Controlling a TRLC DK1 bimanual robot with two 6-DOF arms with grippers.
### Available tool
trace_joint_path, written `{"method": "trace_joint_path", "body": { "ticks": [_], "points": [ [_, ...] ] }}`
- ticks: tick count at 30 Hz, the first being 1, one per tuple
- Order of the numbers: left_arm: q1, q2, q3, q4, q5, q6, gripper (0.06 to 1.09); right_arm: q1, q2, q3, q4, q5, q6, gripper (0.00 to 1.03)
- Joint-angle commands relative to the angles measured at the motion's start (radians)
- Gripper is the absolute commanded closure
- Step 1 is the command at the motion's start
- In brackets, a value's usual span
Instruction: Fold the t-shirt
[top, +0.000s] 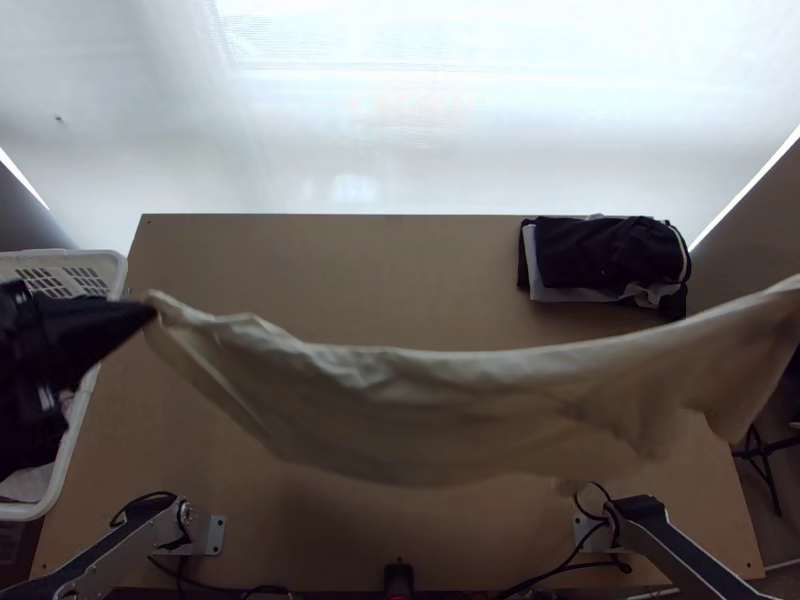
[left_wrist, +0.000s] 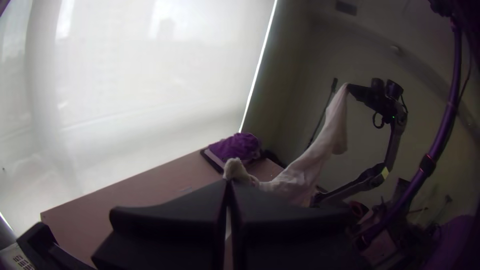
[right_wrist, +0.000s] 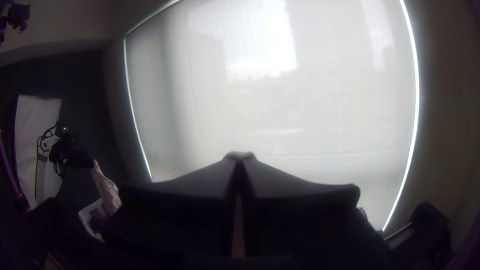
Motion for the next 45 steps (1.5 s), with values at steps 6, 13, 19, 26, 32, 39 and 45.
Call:
{"method": "trace_joint_path", "body": {
  "ticks": [6, 13, 19, 26, 32, 39, 45],
  "points": [
    [-0.126, -0.116, -0.387, -0.133, 0.009, -0.007, 1.05, -0.008, -0.163, -0.424, -0.103, 0.007, 0.039, 1.00],
    [-0.076, -0.037, -0.750, -0.096, -0.003, 0.194, 1.05, -0.011, -0.200, -0.921, 0.116, 0.004, 0.092, 1.00],
    [-0.012, 0.183, -0.767, 0.114, -0.052, 0.260, 1.05, 0.011, -0.036, -1.005, 0.409, -0.002, 0.112, 1.00],
    [-0.034, 0.450, -0.563, 0.332, -0.083, 0.140, 1.05, -0.015, 0.253, -0.901, 0.624, -0.002, 0.089, 1.00],
    [-0.058, 0.657, -0.391, 0.456, -0.132, 0.027, 1.05, -0.020, 0.497, -0.746, 0.699, -0.002, 0.072, 1.00],
    [-0.067, 0.828, -0.267, 0.513, -0.182, -0.023, 1.05, -0.041, 0.687, -0.597, 0.724, -0.001, 0.056, 1.00],
    [-0.061, 0.909, -0.222, 0.527, -0.211, -0.032, 1.05, -0.040, 0.765, -0.531, 0.725, -0.001, 0.058, 1.00]
  ]
}}
